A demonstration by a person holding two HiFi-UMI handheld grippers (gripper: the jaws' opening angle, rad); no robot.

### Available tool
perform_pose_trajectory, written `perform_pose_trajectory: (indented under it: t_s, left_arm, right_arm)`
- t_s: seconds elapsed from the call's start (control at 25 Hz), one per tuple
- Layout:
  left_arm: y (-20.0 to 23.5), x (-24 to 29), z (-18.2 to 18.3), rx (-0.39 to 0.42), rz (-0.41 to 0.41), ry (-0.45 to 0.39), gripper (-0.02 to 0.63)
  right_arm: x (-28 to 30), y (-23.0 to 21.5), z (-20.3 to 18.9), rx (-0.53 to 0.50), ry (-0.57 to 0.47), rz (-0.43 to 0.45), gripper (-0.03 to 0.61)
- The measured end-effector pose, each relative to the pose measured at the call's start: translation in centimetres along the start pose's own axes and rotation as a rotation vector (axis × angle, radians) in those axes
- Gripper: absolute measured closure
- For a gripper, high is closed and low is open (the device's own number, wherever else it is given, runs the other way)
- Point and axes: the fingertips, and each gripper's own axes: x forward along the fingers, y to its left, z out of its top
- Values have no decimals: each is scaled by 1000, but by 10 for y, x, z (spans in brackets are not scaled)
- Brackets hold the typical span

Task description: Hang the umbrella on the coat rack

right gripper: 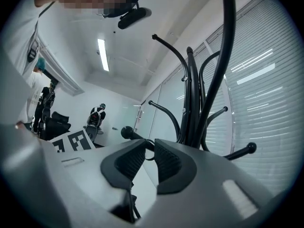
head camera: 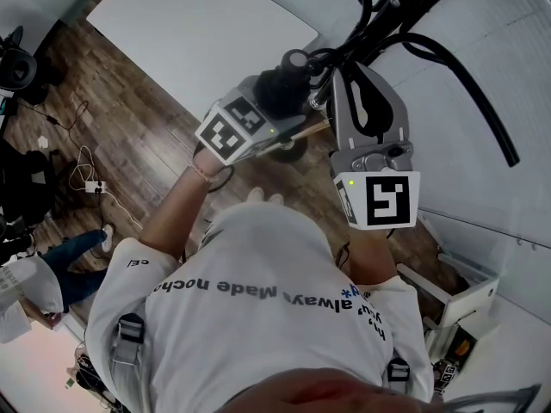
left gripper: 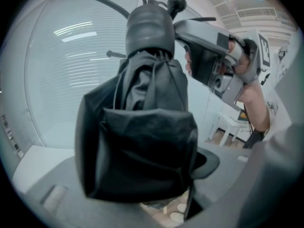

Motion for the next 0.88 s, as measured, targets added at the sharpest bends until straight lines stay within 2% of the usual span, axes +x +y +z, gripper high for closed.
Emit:
perform_pose_trajectory:
  t_s: [0.16,0.56,0.88]
  left_arm:
    - [3,15,0,2,-12,17,324]
    - [10,36,-14,-12,-11,39,324]
    - [9,52,-25,31,-4,46,318]
  right_arm:
    - [-12,-7,-5,8,7,-28,492]
    - [-48,-10,-37,51,55,-74,508]
    - [-60,2,-63,91,91,-65,518]
